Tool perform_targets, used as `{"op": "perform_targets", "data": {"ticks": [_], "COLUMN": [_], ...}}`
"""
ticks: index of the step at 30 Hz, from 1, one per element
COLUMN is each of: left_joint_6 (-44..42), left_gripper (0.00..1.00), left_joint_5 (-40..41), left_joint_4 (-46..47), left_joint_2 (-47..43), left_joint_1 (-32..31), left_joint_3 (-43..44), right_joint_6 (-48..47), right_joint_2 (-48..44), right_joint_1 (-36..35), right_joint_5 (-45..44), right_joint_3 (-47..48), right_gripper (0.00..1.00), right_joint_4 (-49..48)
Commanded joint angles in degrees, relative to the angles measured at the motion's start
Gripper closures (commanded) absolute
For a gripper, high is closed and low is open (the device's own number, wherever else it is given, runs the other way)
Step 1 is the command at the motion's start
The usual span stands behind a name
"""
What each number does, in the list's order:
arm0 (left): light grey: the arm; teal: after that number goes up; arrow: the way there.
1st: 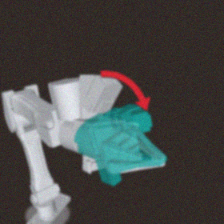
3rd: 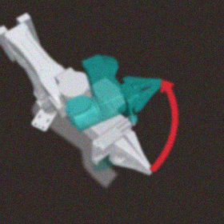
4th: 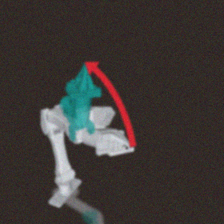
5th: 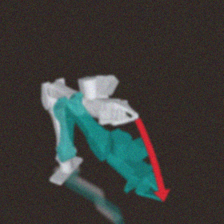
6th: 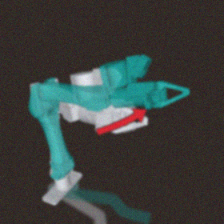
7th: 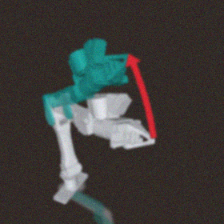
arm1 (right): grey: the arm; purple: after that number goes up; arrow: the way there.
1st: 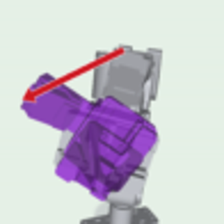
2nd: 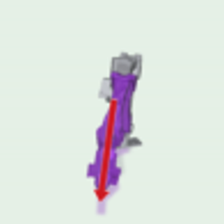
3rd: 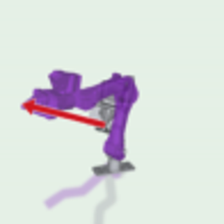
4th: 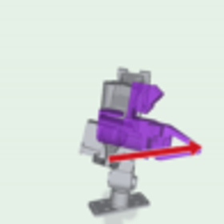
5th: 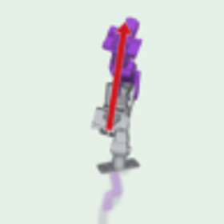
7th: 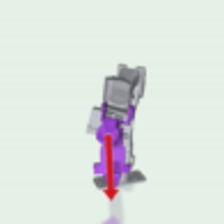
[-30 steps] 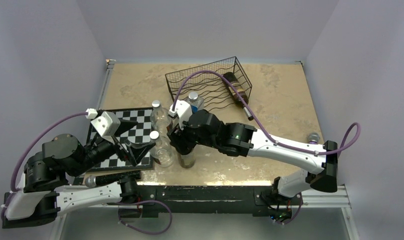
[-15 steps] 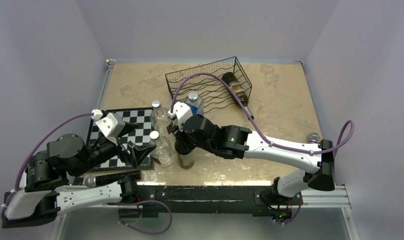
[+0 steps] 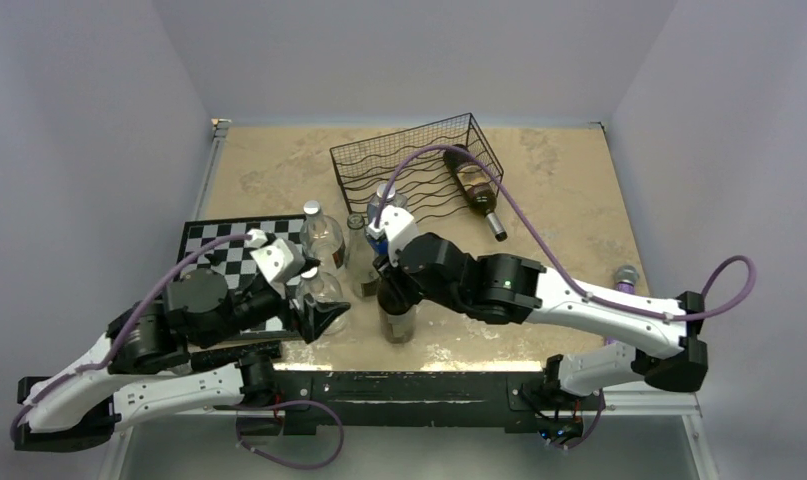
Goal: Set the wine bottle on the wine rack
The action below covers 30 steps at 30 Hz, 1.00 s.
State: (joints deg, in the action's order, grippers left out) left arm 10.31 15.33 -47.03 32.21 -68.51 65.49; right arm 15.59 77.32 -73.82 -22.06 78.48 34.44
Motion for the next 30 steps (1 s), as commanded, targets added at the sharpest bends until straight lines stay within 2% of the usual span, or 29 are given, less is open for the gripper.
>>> {"op": "perform_targets", "data": {"ticks": [1,5,9,12,16,18,21,24,30], "left_joint_6": [1.0,2.3,4.1,5.8,8.5,9.5,10.5,11.8,10.9], "left_gripper": [0.01,0.01,0.01,0.01,0.01,0.01,0.01,0.01,0.01], "left_joint_5": [-8.0,-10.5,-14.2,-17.5,-21.6,-24.3,-28.1,-28.1,-29.5], "left_joint_4": [17.0,25.7,30.7,36.9,51.7,55.9,61.6,68.0,74.1], "left_joint_2": [-2.1,0.5,5.3,6.9,6.8,7.3,8.6,9.8,14.3], "left_joint_1": [0.2,0.2,0.1,0.1,0.1,0.1,0.1,0.0,0.0], "left_joint_3": [-9.9,-16.6,-18.1,-20.9,-28.0,-30.8,-34.2,-36.9,-38.5], "right_joint_6": [2.3,4.3,5.8,7.2,11.1,12.6,14.5,15.2,14.8], "right_joint_2": [-9.5,-14.3,-17.0,-16.6,-14.0,-13.4,-14.4,-15.9,-14.9], "right_joint_1": [0.0,0.0,0.0,0.0,0.0,-0.1,0.0,0.0,0.0], "right_joint_5": [-3.3,-3.2,-2.2,-1.5,-0.7,-0.4,0.8,3.6,5.4], "right_joint_3": [2.5,5.1,9.6,14.6,22.4,24.2,22.6,20.1,22.7], "right_gripper": [1.00,1.00,1.00,1.00,1.00,1.00,1.00,1.00,1.00], "right_joint_4": [2.0,8.6,13.9,20.0,29.0,31.3,30.9,27.1,26.0]}}
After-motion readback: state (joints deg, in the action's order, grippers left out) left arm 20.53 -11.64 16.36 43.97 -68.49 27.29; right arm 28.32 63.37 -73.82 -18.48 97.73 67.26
